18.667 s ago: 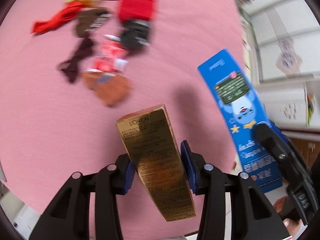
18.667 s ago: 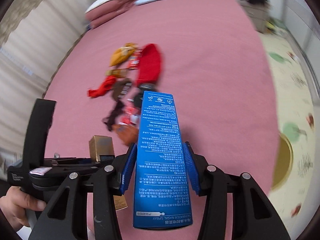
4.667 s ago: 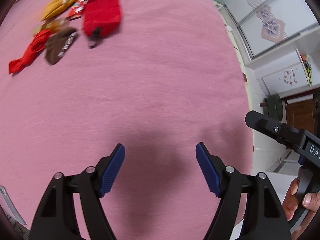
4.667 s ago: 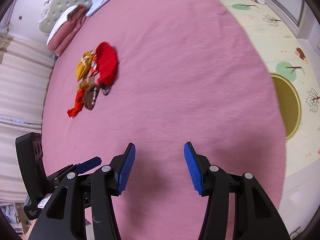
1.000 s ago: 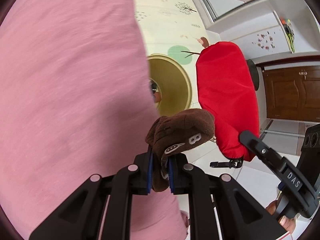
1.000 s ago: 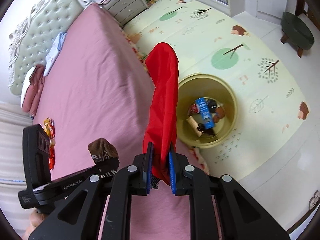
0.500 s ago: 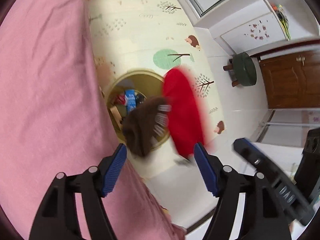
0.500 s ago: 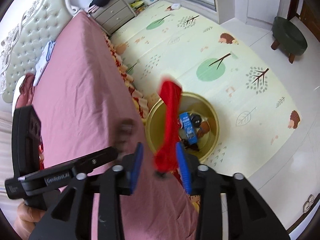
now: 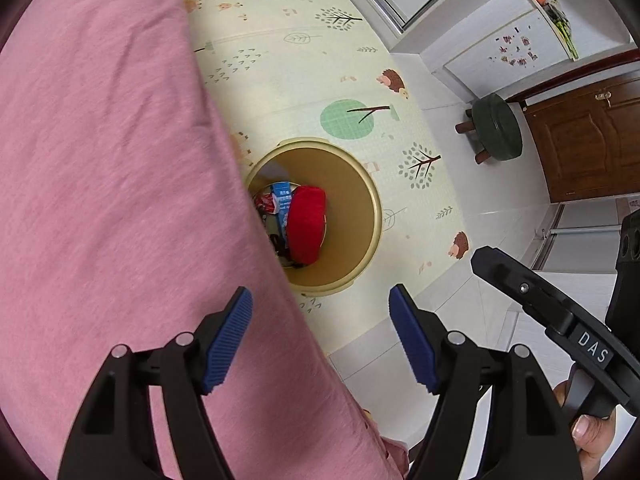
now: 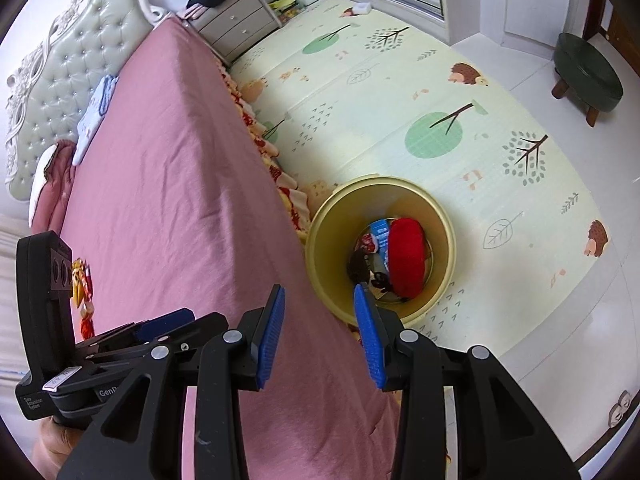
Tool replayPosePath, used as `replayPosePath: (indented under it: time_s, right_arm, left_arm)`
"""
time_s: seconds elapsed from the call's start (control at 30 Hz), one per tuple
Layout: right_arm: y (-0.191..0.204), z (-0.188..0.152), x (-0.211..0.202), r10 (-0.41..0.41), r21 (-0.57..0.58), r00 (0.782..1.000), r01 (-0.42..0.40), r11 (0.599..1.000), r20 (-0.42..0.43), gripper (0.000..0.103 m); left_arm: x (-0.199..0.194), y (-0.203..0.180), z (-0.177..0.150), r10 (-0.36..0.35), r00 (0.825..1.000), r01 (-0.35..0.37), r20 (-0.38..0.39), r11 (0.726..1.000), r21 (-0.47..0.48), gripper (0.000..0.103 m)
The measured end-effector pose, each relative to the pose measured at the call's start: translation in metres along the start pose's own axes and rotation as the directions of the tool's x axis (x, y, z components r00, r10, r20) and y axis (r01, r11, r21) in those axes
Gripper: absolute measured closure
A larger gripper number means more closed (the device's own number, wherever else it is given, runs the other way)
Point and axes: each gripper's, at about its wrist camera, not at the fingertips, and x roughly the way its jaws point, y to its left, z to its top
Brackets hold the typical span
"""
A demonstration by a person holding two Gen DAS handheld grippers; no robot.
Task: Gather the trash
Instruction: 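Move both open tools back to the items on the pink bed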
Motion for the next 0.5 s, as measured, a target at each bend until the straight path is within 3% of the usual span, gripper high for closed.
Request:
replayPosePath:
  time_s: [0.5]
  right_arm:
    - [0.104,-0.055,-0.001,0.033,-0.130,0.999,-0.038,0.991,-0.042,0.066]
  left_arm:
    - [-0.071,0.085,-0.069,0.022,0.995,-0.012,0.095,0.994,-0.109,0.032]
